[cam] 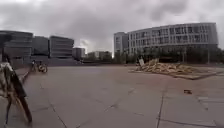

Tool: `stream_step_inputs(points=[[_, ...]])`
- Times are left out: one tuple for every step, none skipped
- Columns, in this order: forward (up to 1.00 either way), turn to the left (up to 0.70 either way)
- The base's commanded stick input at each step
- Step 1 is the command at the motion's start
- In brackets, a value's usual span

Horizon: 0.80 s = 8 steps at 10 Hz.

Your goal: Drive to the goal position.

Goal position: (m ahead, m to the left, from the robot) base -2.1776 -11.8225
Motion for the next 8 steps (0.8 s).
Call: stream_step_inputs(points=[[1.00,0.16],[1.00,0.16],[1.00,0.16],[1.00,0.16],[1.00,0.16],[1.00,0.16],[1.00,0.16],[1.00,0.16]])
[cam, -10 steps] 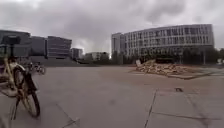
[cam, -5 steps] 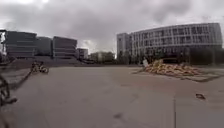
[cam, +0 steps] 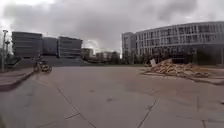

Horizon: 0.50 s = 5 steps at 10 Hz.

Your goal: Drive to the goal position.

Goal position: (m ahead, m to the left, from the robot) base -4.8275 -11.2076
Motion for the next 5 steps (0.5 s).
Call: stream_step_inputs(points=[[1.00,0.16],[1.00,0.16],[1.00,0.16],[1.00,0.16],[1.00,0.16]])
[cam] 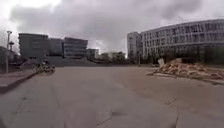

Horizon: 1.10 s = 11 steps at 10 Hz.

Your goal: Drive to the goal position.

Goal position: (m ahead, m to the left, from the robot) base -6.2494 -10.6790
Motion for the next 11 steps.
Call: stream_step_inputs(points=[[1.00,0.16],[1.00,0.16],[1.00,0.16],[1.00,0.16],[1.00,0.16],[1.00,0.18],[1.00,0.17],[1.00,0.18],[1.00,0.19],[1.00,0.20],[1.00,0.18]])
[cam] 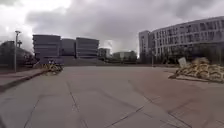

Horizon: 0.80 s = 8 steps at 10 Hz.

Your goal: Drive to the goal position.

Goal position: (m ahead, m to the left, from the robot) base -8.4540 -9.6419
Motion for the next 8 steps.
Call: stream_step_inputs(points=[[1.00,0.17],[1.00,0.16],[1.00,0.16],[1.00,0.15],[1.00,0.15],[1.00,0.14],[1.00,0.13],[1.00,0.07]])
